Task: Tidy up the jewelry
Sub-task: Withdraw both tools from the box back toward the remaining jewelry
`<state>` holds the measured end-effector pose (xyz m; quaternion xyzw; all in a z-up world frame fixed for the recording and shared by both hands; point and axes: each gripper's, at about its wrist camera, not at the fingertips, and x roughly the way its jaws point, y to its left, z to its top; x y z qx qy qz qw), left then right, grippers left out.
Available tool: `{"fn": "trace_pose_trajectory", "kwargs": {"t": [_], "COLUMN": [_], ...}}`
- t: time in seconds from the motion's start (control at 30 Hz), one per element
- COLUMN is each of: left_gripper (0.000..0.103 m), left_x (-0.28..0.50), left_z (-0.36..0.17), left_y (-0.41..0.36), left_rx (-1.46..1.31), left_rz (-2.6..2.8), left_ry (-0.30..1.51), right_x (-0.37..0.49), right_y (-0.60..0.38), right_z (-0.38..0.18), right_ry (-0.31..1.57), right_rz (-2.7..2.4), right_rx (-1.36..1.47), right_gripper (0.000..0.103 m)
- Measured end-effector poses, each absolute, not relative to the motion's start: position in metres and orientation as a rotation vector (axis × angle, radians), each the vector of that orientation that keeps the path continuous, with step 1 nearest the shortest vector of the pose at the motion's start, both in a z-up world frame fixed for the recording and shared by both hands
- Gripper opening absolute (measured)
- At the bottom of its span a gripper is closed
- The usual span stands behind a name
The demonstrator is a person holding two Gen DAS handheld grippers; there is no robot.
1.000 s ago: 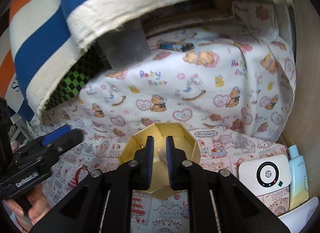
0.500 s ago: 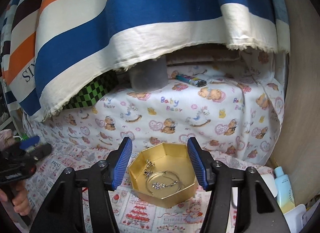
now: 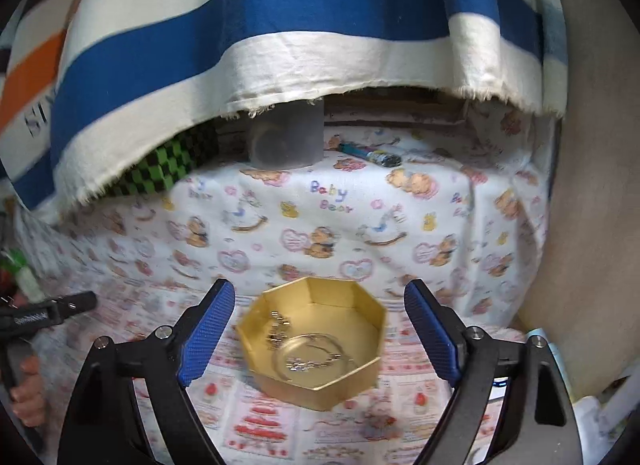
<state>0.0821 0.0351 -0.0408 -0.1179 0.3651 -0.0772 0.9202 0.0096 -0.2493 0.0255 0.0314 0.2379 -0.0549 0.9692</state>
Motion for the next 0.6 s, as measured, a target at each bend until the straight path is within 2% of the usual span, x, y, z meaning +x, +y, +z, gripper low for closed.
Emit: {"fn": "trace_pose_trajectory", "kwargs": {"t": [0.1,0.2,0.23,0.43,0.5,0.53,0.57,0.6], "left_gripper": [0.093,0.093,0.093,0.093,0.094,0.095,0.097,0.097], "left_x": [0.086,0.087,0.087,0.077,0.068,0.065,0.062,0.06], "left_z": [-0.045,-0.046,-0.047,-0.03,-0.019,-0.014,-0.01,-0.008], "left_y": [0.031,0.025,0.024,0.022,0.022,0.022,0.023,0.023], "left_rx": [-0.218,-0.16,-0.148,-0.078,-0.063,-0.065,-0.07,-0.076], "left_rz": [-0.154,-0.12,-0.113,-0.049,-0.047,-0.048,-0.056,-0.068], "left_ry": [0.779,0.778,0.778,0.718,0.664,0.643,0.628,0.62], "right_x": [0.007,0.005,0.004,-0.003,0.0,0.002,0.003,0.005], "right_y": [-0.239,-0.228,-0.225,-0.208,-0.204,-0.203,-0.202,-0.201], "right_z": [0.026,0.026,0.026,0.027,0.027,0.027,0.026,0.025], "right_ry": [0.464,0.463,0.46,0.445,0.524,0.568,0.593,0.626], "right_rz": [-0.093,-0.045,-0.033,-0.013,0.045,0.122,0.169,0.201], "right_rx": [0.011,-0.027,-0.034,-0.042,-0.038,-0.019,0.006,0.048], "right_gripper": [0.09,0.097,0.103,0.103,0.103,0.098,0.085,0.082]}}
